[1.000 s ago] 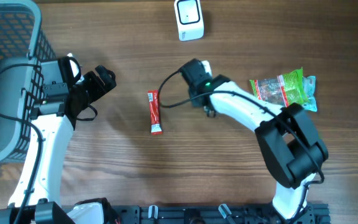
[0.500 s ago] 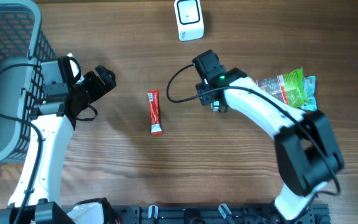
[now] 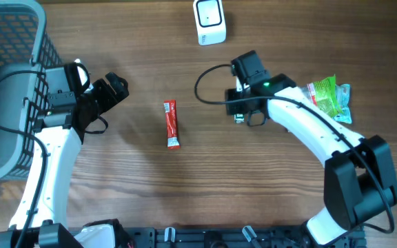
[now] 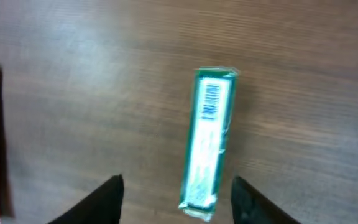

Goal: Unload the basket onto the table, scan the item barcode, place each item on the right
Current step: 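Lift the green box and carry it right toward the packs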

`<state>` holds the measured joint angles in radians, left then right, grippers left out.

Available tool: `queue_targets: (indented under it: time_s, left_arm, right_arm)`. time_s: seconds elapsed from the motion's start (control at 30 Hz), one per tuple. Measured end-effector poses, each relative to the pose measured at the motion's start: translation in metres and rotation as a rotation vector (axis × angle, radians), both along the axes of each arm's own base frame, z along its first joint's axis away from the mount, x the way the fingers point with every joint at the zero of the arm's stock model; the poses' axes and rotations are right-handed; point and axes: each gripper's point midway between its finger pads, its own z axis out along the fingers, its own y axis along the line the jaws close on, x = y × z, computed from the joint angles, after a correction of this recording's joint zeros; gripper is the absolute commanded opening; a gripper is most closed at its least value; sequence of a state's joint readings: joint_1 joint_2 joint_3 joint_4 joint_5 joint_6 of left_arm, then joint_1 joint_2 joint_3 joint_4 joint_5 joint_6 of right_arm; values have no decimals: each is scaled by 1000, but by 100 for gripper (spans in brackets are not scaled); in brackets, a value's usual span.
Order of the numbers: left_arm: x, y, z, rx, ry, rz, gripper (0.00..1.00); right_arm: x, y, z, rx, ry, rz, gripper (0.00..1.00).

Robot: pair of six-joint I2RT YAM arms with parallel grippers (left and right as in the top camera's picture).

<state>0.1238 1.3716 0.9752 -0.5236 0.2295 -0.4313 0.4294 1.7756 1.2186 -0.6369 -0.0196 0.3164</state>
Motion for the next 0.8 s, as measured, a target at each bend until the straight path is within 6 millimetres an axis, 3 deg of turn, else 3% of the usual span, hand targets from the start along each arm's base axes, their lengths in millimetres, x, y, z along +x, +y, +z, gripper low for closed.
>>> queue_targets:
  time_s: [0.23, 0.5, 0.8]
  left_arm:
    - [0, 0, 0, 0, 0, 0, 100]
    - [0, 0, 0, 0, 0, 0, 100]
    - [0, 0, 0, 0, 0, 0, 100]
  right_arm:
    - [-2, -8, -23, 17, -12, -26, 64]
    - [-10, -10, -45, 30, -18, -29, 60]
    - [-5, -16, -49, 1, -37, -50, 41]
